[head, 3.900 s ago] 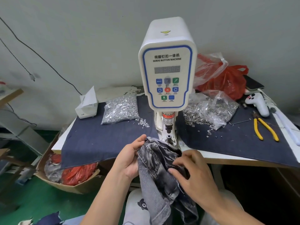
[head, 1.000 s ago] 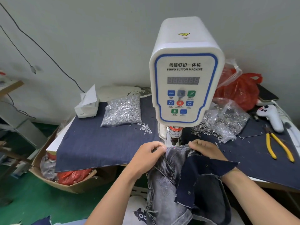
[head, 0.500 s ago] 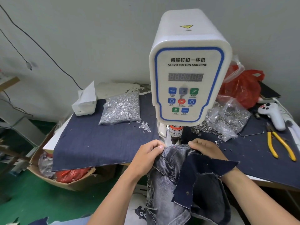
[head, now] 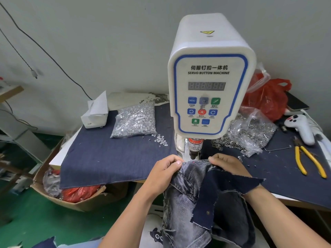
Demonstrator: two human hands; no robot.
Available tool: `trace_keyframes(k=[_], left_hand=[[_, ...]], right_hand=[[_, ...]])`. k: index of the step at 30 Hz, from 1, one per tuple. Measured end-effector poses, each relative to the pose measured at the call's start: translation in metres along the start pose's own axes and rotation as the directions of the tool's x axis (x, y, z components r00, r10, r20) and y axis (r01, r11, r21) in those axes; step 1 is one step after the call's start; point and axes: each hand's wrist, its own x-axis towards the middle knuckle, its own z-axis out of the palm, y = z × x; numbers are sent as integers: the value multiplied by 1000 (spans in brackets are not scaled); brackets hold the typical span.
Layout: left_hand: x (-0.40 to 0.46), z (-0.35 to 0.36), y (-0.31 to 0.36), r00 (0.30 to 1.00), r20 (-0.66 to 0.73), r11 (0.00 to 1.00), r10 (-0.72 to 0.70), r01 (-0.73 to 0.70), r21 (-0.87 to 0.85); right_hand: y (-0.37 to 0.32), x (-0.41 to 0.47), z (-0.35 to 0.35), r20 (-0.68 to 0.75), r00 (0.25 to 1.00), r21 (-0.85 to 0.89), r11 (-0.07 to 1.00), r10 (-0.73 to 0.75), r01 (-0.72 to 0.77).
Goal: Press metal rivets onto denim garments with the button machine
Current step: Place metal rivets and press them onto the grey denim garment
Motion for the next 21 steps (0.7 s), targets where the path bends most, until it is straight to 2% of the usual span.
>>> trace_keyframes(k=[21], left_hand=[[4, -1, -5, 999, 5, 997, -37, 37, -65]], right_hand=[[3, 4, -1, 3, 1000, 53, 998, 25, -25]])
